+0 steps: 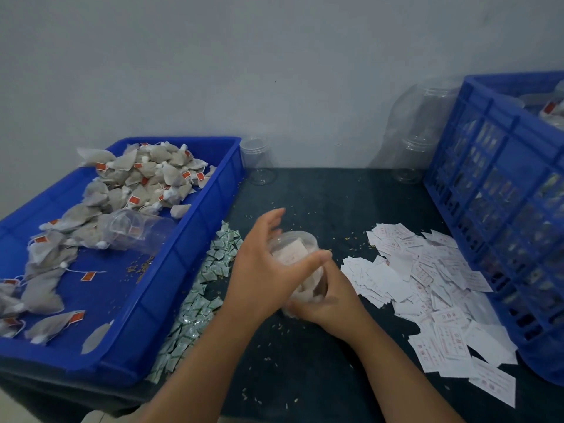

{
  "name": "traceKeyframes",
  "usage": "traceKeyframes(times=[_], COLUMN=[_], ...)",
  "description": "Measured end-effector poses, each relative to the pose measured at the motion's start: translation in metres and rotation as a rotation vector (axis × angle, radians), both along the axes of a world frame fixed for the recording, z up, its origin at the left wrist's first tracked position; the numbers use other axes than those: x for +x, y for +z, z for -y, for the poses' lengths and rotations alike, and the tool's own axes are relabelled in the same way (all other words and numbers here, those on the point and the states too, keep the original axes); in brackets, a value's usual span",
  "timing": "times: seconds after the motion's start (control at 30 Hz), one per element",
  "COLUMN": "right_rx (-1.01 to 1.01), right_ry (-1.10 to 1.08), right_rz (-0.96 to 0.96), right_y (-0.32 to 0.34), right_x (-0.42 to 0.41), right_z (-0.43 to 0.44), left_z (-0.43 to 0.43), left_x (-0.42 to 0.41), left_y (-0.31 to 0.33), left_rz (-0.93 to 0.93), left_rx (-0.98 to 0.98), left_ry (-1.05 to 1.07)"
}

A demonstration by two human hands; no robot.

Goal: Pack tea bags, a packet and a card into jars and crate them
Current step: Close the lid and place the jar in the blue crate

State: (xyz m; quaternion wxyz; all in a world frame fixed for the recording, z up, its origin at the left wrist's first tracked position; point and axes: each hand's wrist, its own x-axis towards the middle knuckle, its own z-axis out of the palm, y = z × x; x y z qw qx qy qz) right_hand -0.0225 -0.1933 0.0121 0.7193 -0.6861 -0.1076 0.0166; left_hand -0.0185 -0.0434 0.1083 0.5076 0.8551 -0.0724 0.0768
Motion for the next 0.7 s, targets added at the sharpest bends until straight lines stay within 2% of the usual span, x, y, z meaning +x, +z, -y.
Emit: traceKeyframes(times=[0.07,0.17,0.47,0.53,0.6,0.7], right_rx=[0.008,-0.030,-0.096,-0.257,-0.476,-0.648], right_ry=[-0.047,-0.051,0.038,-0.049,-0.171,-0.191], right_rz=[0.015,0.035,-0.026,0.062,0.179,0.272], right_y=[-0.004,-0.006,0.002,0.008,0.020,0.048], right_x=[-0.001,-0.001,0.002,-0.004,-0.011,-0.017], right_z=[-0.003,0.000,0.001,-0.003,-0.004,0.002], left_z=[0.003,0.003,-0.013,-0.015,-0.016,-0.014], left_x=[0.000,0.002,0.007,0.006,0.005,0.003], left_y=[-0.001,-0.002,-0.006,-0.004,-0.003,-0.001], left_rz=[-0.070,-0.059,-0.053,-0.037,-0.020,-0.031], left_rx=[-0.010,-0.047,-0.051,-0.015,0.110,0.230], left_ry=[0.039,0.025,-0.181,-0.150,-0.117,-0.192])
